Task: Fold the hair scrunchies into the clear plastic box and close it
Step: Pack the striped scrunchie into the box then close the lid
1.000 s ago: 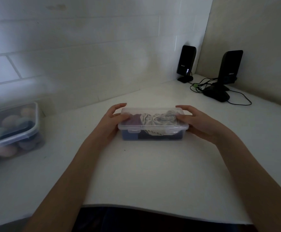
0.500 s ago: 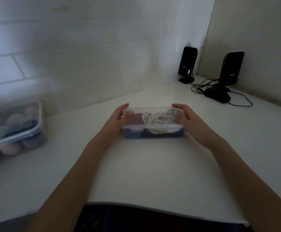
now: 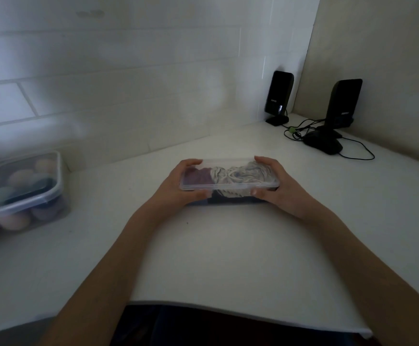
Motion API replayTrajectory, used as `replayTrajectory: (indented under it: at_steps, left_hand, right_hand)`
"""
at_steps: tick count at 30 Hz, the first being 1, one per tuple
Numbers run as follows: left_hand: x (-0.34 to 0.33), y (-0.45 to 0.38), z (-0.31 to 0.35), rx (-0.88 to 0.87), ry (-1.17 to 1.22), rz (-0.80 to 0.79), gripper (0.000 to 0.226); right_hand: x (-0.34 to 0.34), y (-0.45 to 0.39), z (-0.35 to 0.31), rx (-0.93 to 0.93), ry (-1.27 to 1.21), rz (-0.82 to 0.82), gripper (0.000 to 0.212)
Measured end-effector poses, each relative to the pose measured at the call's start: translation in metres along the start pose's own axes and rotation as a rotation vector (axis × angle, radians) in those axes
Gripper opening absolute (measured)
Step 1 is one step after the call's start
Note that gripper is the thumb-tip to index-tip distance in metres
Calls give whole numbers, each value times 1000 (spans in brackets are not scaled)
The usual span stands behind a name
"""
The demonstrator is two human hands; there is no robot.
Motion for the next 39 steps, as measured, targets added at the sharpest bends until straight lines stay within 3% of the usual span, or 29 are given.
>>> replayTrajectory:
  at_steps: [6,11,13,16,19,23,30,35,39]
  left_hand:
    - [0,0,0,-15,-54,23,67]
    - [-1,3,10,8,-126,96,54]
    - [-4,4,14,54,-307,211,42]
    - [-8,7,19,-165,-788,383,33]
    - [-22,7,17,-238,-1041,295,52]
    - [-30,5,12,-92,-1171,197,63]
    - [9,4,-3,329,-1168,298,58]
    - [55,13,-33,441,-1106,409,54]
    - [83,13,-53,475,-1095,399,58]
  right_hand:
    - [-1,-4,5,49,2,24,70]
    - [-11,-6,3,75,138,177,45]
    - [-21,-12,5,90,171,210,38]
    - [-38,-22,9,135,205,178,38]
    - [-51,-33,9,163,228,153,38]
    - [-74,-47,4,197,209,186,36]
    - [-153,-71,-25,166,103,152,39]
    - [-210,-104,-39,182,93,39,39]
    - [-243,-128,-46,187,65,43,37]
Point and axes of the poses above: each hand's wrist, its own y-axis away from the middle knuckle, its own x-axis out of the back of the hand, z = x × y, the point moved 2 cm from there along -y, towards the middle knuckle, and after that the axes turned 8 degrees about -y, right-handed, at the moved point
